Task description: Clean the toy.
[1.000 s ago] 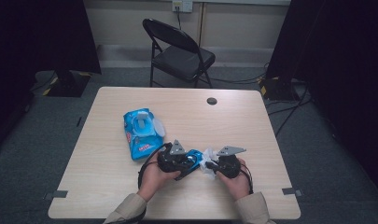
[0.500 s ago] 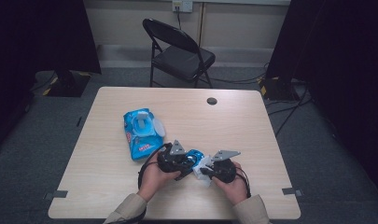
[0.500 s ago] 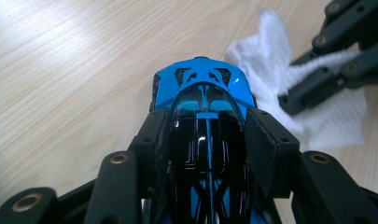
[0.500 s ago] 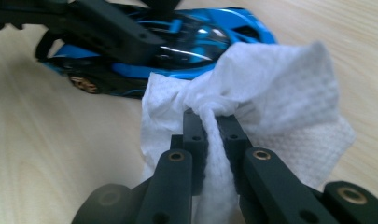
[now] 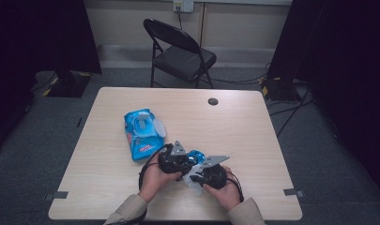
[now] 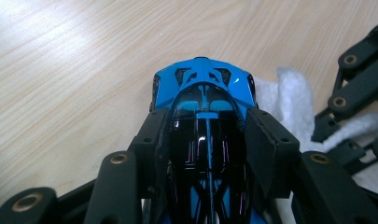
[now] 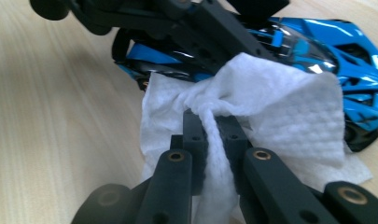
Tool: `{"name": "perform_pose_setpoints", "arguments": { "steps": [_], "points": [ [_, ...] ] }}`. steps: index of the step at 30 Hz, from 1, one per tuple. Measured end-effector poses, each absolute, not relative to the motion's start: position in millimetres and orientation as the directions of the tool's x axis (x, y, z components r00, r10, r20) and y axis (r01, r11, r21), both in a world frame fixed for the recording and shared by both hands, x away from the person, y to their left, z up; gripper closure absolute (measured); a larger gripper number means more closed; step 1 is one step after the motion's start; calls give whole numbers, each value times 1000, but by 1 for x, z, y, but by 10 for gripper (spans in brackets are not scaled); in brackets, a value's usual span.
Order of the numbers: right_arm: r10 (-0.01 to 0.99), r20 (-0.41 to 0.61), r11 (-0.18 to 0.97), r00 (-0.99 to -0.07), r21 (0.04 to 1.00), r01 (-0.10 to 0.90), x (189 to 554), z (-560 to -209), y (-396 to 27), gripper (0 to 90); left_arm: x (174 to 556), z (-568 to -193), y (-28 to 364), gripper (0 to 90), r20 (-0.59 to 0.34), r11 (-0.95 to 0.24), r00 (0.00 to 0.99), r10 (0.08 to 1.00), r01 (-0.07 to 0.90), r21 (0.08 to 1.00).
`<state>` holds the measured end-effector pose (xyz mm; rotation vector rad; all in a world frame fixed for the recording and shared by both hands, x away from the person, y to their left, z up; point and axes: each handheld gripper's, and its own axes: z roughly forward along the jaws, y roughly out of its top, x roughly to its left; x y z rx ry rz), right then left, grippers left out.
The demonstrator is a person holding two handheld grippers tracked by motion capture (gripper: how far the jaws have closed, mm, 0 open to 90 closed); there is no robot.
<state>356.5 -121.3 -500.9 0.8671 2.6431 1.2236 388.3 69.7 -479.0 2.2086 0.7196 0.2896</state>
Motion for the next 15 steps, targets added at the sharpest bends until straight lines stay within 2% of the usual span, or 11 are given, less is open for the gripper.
{"name": "perform_pose_setpoints", "arguments": {
  "steps": [15],
  "points": [
    [451, 162, 540, -878, 734, 413, 343, -502, -97, 850, 388, -479, 69, 516, -19, -538, 813, 582, 402, 741]
  ]
}}
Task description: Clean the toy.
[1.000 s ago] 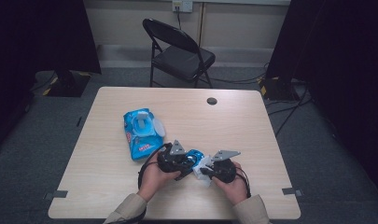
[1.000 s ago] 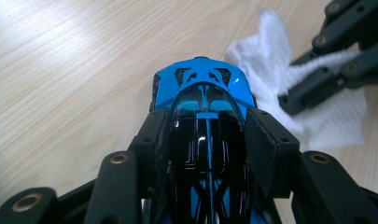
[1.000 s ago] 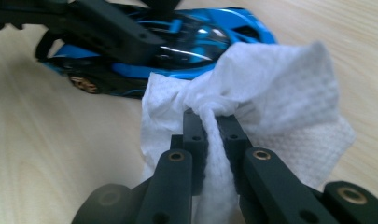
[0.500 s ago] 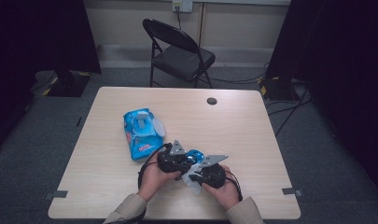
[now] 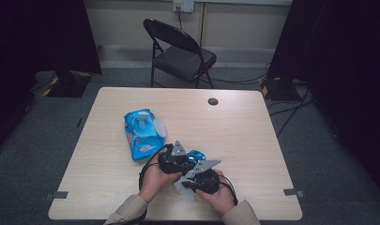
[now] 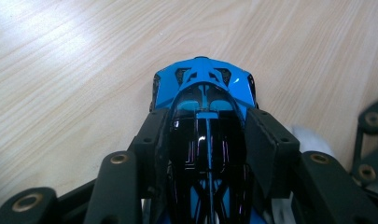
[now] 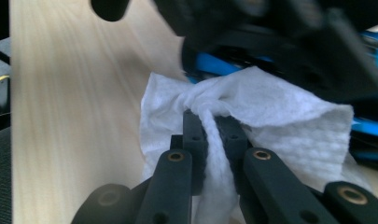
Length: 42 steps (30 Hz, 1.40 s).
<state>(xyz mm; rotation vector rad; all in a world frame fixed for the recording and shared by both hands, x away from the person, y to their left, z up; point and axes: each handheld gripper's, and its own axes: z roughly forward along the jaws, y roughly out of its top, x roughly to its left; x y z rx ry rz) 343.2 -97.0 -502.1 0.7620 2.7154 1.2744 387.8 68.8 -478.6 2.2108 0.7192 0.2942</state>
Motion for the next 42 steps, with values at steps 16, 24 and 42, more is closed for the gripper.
{"name": "perform_pose_setpoints", "arguments": {
  "steps": [16, 24, 42],
  "points": [
    [339, 148, 582, -929, 743, 331, 333, -497, -84, 845, 388, -478, 69, 516, -32, -529, 810, 585, 411, 742],
    [359, 148, 549, -921, 765, 337, 337, -486, -99, 845, 389, -479, 71, 516, -36, -526, 814, 580, 409, 746],
    [479, 148, 430, -865, 820, 378, 353, -464, -136, 843, 376, -450, 121, 394, -65, -455, 808, 585, 394, 799]
  ]
}}
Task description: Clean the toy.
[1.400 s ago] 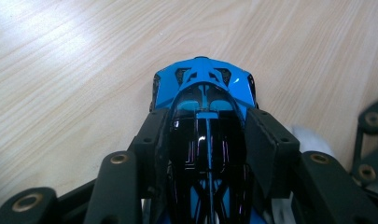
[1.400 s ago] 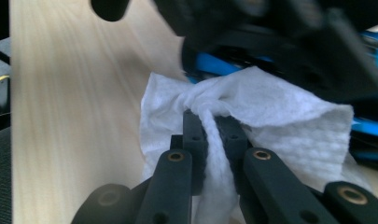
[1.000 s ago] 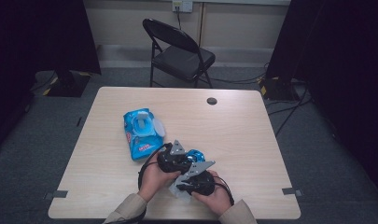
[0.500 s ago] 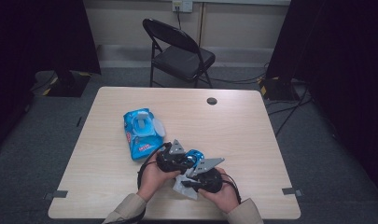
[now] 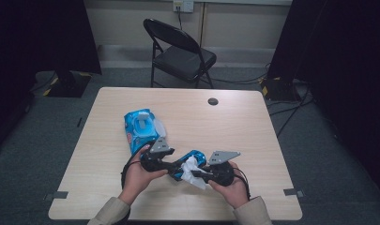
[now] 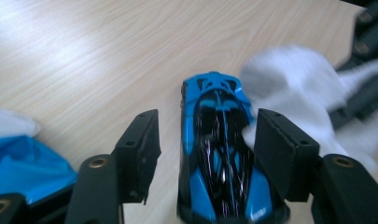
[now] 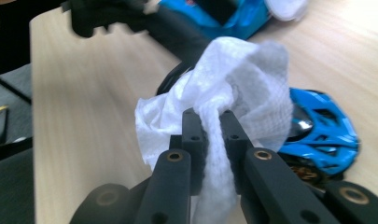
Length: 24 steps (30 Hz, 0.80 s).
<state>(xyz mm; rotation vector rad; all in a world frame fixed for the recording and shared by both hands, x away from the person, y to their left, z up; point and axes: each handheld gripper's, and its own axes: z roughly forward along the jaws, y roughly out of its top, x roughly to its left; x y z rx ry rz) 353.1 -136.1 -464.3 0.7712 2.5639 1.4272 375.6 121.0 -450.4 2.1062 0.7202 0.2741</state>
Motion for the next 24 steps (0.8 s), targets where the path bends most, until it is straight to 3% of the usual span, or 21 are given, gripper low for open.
{"name": "perform_pose_setpoints", "arguments": {
  "steps": [6, 15, 24],
  "points": [
    [514, 143, 404, -846, 829, 386, 360, -464, -133, 839, 362, -455, 125, 351, -117, -458, 829, 546, 413, 788],
    [522, 163, 397, -837, 822, 407, 366, -471, -120, 837, 357, -463, 112, 336, -84, -484, 861, 501, 360, 798],
    [538, 154, 414, -829, 808, 419, 367, -478, -131, 837, 372, -455, 144, 328, -84, -438, 811, 578, 396, 807]
  ]
}}
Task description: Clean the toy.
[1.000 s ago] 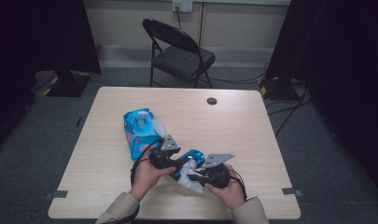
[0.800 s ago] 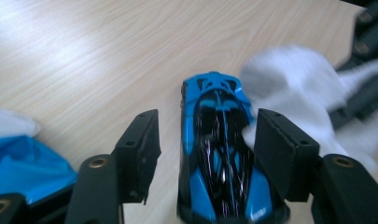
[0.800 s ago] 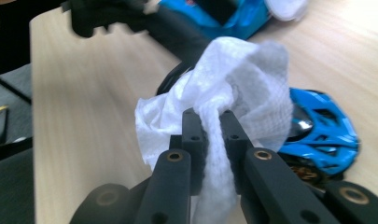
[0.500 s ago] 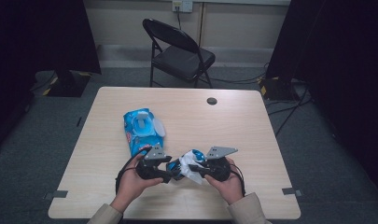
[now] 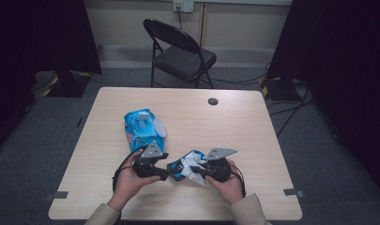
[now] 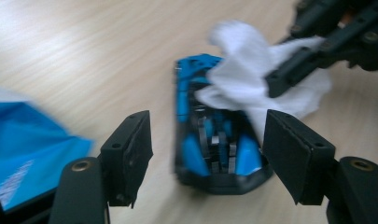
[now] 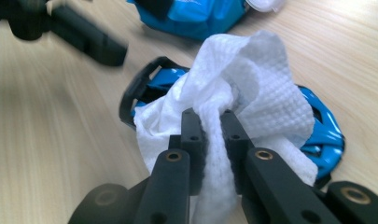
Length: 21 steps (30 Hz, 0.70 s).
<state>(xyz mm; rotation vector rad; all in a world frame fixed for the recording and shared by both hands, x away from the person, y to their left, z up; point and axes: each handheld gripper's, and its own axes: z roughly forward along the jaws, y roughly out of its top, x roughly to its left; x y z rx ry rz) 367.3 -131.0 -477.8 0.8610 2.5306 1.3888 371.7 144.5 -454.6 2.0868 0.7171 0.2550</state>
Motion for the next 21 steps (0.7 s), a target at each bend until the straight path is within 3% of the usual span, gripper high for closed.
{"name": "perform_pose_setpoints", "arguments": {
  "steps": [14, 21],
  "points": [
    [533, 152, 421, -832, 806, 417, 367, -479, -131, 835, 410, -472, 169, 550, -81, -447, 757, 648, 464, 765],
    [529, 152, 425, -835, 804, 416, 366, -480, -131, 832, 411, -472, 170, 608, -5, -491, 742, 671, 450, 746]
  ]
}}
